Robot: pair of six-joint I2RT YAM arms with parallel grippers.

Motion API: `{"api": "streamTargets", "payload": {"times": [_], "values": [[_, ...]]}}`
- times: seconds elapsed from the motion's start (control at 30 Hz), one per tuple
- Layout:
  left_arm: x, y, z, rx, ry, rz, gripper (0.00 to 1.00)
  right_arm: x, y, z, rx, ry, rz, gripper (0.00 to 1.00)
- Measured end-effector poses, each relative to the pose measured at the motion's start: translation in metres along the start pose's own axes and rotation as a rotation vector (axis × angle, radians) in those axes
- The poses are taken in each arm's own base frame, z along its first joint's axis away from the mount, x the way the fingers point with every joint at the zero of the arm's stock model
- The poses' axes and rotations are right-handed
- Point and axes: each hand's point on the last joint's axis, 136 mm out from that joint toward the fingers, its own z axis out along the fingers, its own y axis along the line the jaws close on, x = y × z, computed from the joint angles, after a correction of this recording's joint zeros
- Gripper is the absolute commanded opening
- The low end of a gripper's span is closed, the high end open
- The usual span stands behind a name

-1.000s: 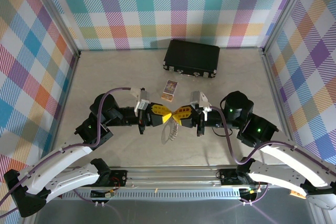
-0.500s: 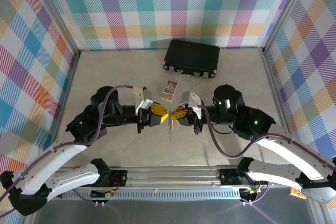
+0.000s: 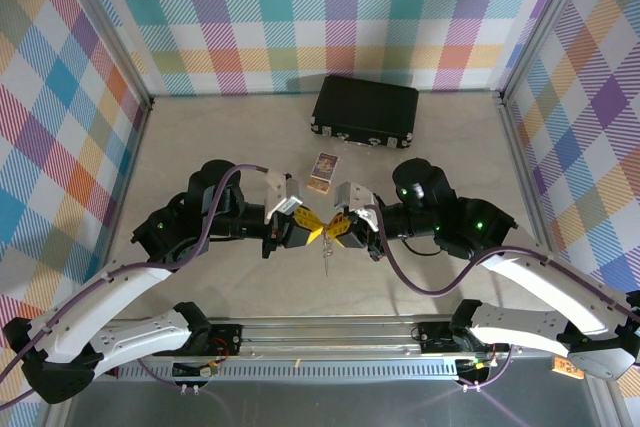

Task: Put the keys on the keyring

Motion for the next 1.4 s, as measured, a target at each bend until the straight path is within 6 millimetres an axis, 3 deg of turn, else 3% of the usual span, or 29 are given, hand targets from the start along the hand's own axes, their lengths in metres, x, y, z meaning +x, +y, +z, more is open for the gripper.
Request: {"api": "streamTargets", "payload": {"times": [0.33,0.53,0.7,0.77,0.93,1.1,1.4], "values": [[0.006,-0.001,0.004,0.026,0.024,-0.012,0.15,-0.001,-0.001,0.002,-0.005,0.021,0.011,0.00],[0.009,0.000,0.005,0.026,0.037,0.000,0.01,0.002,-0.001,0.003,-0.007,0.030,0.016,0.00],[0.008,0.000,0.005,0.022,0.036,0.002,0.00,0.002,-0.001,0.002,-0.008,0.030,0.017,0.00],[0.006,0.000,0.004,0.019,0.027,0.003,0.00,0.001,-0.001,0.002,-0.007,0.026,0.015,0.00],[-0.009,-0.002,0.001,0.016,-0.056,0.013,0.00,-0.013,0.001,-0.005,0.001,-0.035,0.004,0.17],[-0.021,-0.001,0.002,0.027,-0.159,0.004,0.00,-0.022,0.004,-0.017,0.027,-0.124,-0.011,0.15],[-0.031,-0.004,0.001,0.060,-0.258,-0.010,0.00,-0.031,0.000,-0.020,0.052,-0.184,-0.015,0.10]]}}
